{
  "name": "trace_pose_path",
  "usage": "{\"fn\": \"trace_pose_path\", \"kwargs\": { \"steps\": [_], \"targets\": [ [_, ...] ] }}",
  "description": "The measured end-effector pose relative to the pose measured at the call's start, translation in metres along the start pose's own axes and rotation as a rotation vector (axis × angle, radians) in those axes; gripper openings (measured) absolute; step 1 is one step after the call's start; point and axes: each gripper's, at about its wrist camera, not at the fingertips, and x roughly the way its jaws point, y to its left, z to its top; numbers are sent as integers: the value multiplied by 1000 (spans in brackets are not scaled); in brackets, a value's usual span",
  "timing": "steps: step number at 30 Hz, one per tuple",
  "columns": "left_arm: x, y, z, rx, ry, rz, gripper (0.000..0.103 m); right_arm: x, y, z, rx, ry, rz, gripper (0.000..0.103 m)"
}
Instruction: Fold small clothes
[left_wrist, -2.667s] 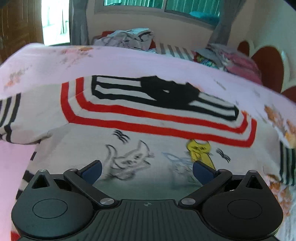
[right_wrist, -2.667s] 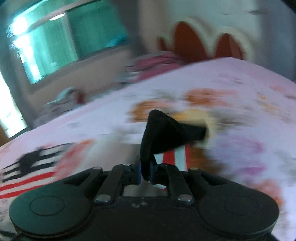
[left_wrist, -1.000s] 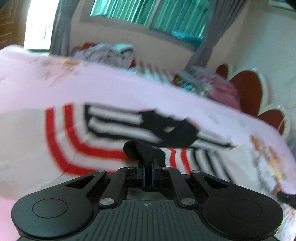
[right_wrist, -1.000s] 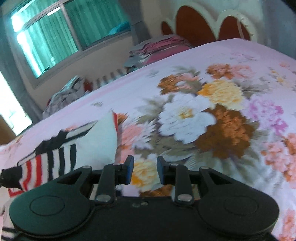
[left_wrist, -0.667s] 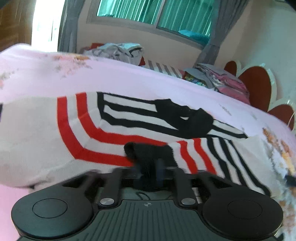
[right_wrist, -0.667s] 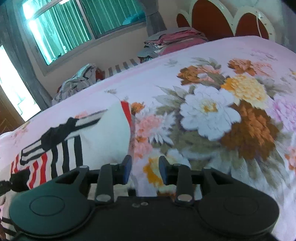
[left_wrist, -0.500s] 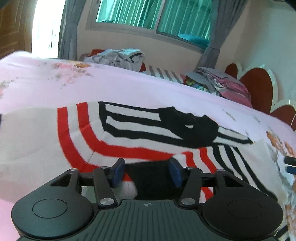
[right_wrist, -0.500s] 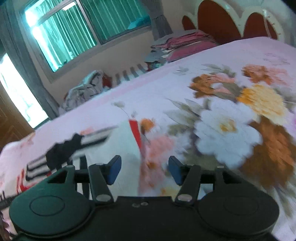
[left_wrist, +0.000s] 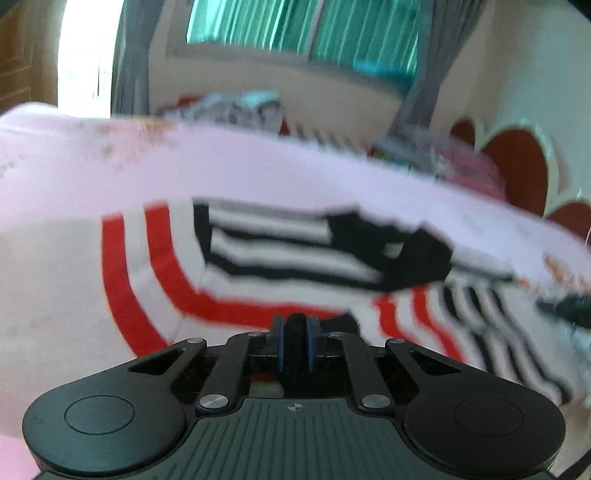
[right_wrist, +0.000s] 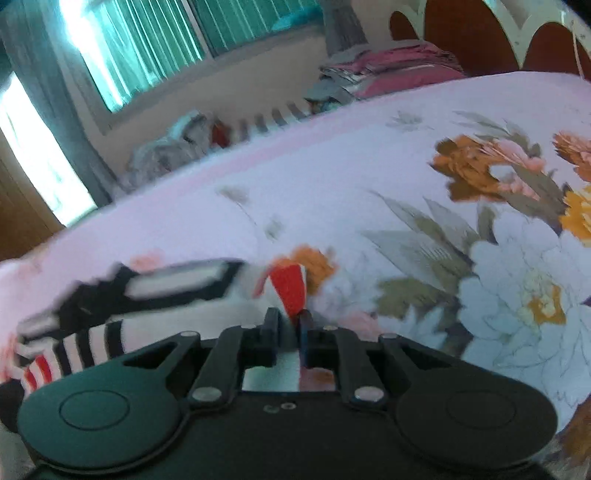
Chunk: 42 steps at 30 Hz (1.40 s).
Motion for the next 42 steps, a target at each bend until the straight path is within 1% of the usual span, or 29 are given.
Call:
{"fn": "trace_pose_path", "kwargs": {
  "steps": [1,2,3,5,6,7,9,11,12,13,14,15,16,18,19,21,22,23,24,26,27,29,30,32,34,37,38,40,42],
  "targets": [
    [-1,-1,1,7,-3,-3,12,-2,3,1,-7,3,-10,13],
    [-2,-1,3,6,0,6,20,-7,7,2,-20,-8,-30,20],
    [-7,-2,5,2,-11,37,26,-15,9,4,-32,-41,-50,23],
    [-26,-10,10,30,-97,127,49,-31,16,4,-63,-97,-43,22],
    [-32,-19,13,43,-131,102,52,-33,23,4,-90,-87,-9,22],
    [-32,-28,16,57,-125,50,54,-31,33,1,-125,-59,30,22],
    [-21,-60,17,134,-81,-31,54,-20,57,-8,-209,23,134,22],
    [-3,-93,15,214,-18,-100,54,-13,77,-18,-277,63,167,20],
    [6,-104,13,234,0,-110,54,-10,81,-19,-296,73,171,20],
    [12,-109,12,237,7,-102,54,-8,80,-19,-307,75,159,18],
    [20,-110,12,233,37,-85,54,-7,73,-16,-299,60,119,11],
    [26,-106,12,228,63,-61,54,-7,63,-11,-264,39,68,6],
    [27,-95,12,220,61,-36,54,-5,49,-2,-212,27,3,0],
    [24,-85,10,231,52,-31,53,0,22,9,-143,44,-42,0],
    [22,-83,9,243,49,-34,53,1,18,10,-148,56,-15,0],
    [18,-86,11,252,57,-24,54,-4,27,9,-218,68,-22,0],
    [16,-88,15,244,55,-15,54,-8,30,9,-230,73,-18,3],
    [10,-91,17,234,37,-25,54,-17,35,6,-239,69,1,12],
    [2,-97,16,223,18,-54,54,-25,38,3,-243,63,21,15],
    [-4,-104,9,225,21,-100,54,-39,49,-12,-251,73,45,14],
    [-4,-109,3,247,37,-103,54,-46,54,-23,-263,87,46,14],
    [4,-115,-9,275,92,-80,54,-55,53,-48,-281,102,-1,11],
    [2,-114,-13,282,75,-83,54,-60,52,-54,-277,81,-7,11],
    [-4,-115,-8,273,88,-69,55,-72,54,-55,-259,83,-24,11],
    [-22,-111,-4,240,44,-92,55,-88,57,-53,-255,61,-1,14],
    [-37,-105,-10,218,31,-92,55,-110,60,-63,-250,55,12,15],
    [-38,-102,-14,212,38,-85,55,-110,61,-67,-249,71,7,15],
    [-27,-94,-24,207,103,-58,55,-97,62,-74,-272,131,-43,12],
    [-25,-90,-28,209,91,-72,55,-89,61,-78,-265,135,-47,11]
  ]
}}
